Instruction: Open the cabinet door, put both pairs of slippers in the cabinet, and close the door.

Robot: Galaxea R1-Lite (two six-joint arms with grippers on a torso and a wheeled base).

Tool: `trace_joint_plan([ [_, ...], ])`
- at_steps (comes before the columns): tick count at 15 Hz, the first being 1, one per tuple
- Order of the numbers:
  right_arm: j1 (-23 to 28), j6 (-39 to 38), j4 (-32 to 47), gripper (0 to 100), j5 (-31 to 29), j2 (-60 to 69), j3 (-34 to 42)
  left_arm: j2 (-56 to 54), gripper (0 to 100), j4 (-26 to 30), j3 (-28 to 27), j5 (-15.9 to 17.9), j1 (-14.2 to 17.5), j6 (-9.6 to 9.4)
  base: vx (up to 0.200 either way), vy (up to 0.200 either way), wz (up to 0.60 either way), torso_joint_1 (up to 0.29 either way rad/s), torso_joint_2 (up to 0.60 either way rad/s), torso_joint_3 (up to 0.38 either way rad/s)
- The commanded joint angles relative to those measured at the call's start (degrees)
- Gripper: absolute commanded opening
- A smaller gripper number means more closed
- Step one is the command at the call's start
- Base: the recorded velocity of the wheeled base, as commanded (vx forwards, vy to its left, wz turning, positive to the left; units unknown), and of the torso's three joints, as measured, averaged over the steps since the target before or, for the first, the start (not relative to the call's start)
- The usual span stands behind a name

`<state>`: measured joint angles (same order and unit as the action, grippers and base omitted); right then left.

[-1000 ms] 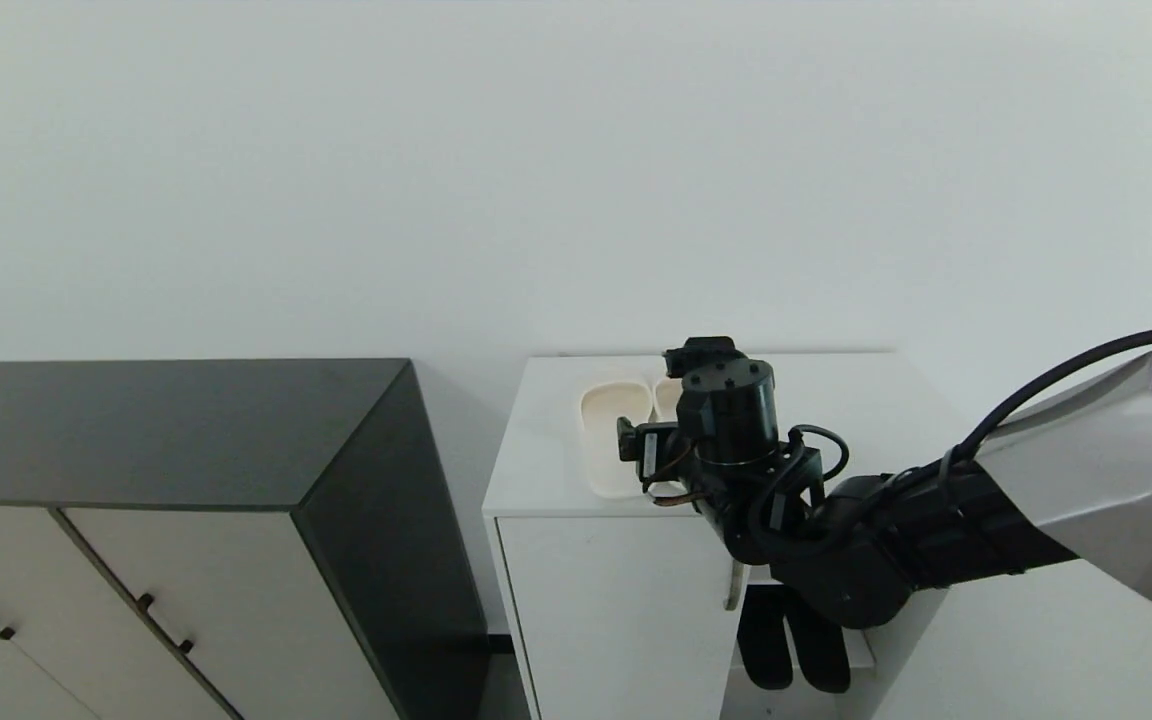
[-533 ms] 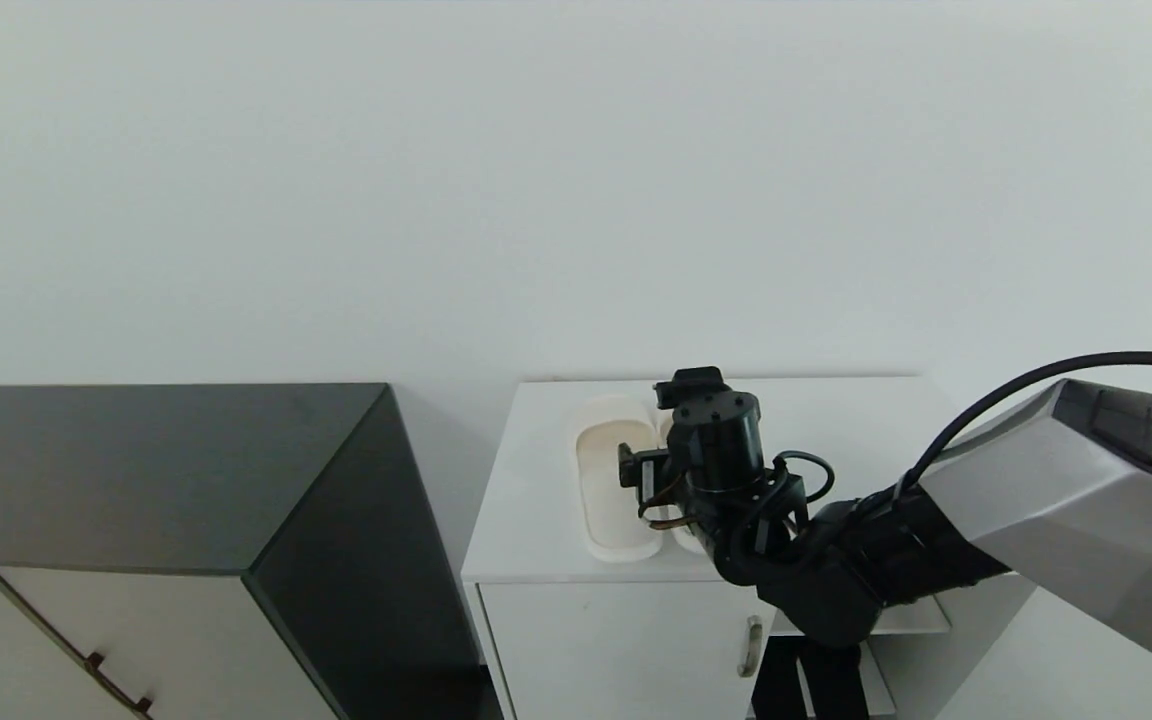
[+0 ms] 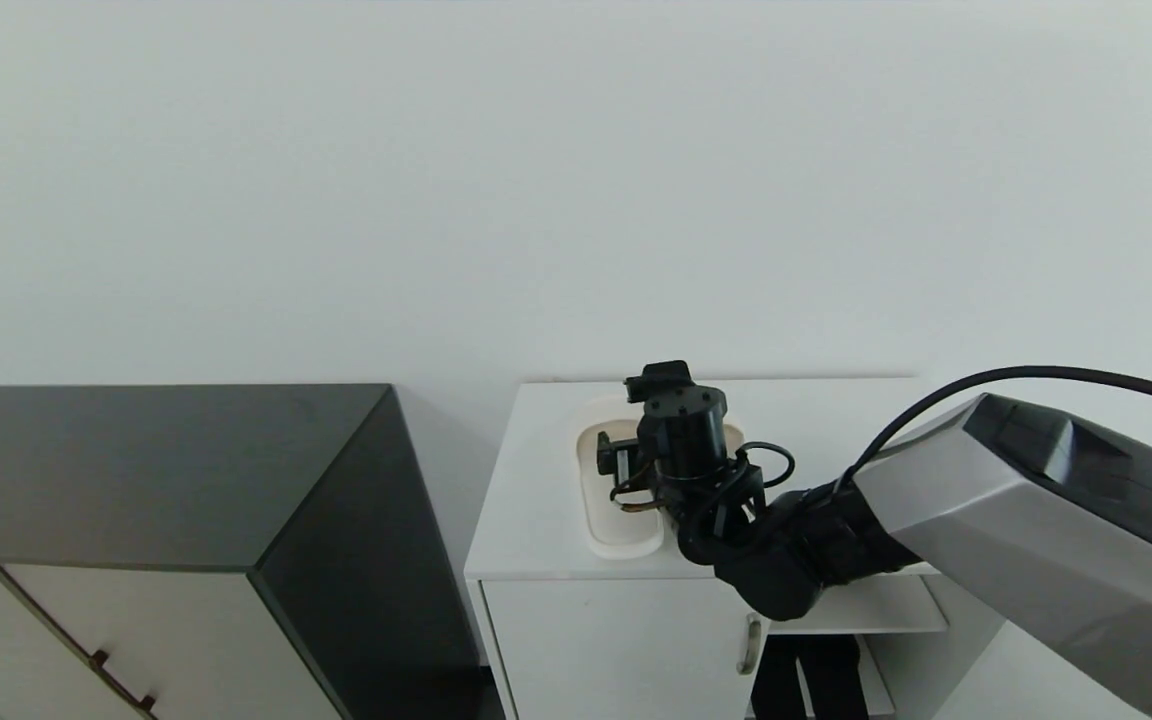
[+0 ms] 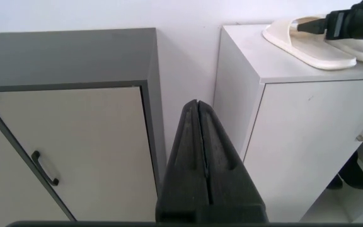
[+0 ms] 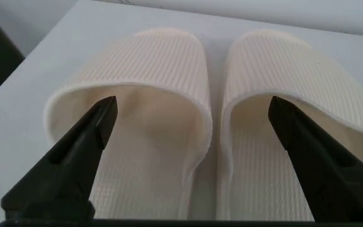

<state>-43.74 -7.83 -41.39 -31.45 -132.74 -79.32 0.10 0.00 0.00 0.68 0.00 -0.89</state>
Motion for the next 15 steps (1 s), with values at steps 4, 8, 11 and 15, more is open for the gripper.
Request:
trace_joint_plan([
  [4,2.0,0.6,5.5,100,0.0,-5.6,-10.4,0.0,0,-0.1,0.0,0.0,0.0,0.10,0.000,0.000,0.00,0.000,0.00,0.000],
  [8,2.7,0.6,6.3,0,0.0,-6.2,-12.1,0.0,0,-0.1,0.0,0.0,0.0,0.19,0.000,0.000,0.00,0.000,0.00,0.000],
  [11,2.8,0.6,6.3,0,-0.1,-6.1,-12.3,0.0,0,-0.1,0.0,0.0,0.0,0.19,0.000,0.000,0.00,0.000,0.00,0.000],
  [15,1.1,0.7,6.2,0,-2.4,-0.6,-8.7,0.0,0,-0.1,0.0,-0.1,0.0,0.36,0.000,0.000,0.00,0.000,0.00,0.000],
])
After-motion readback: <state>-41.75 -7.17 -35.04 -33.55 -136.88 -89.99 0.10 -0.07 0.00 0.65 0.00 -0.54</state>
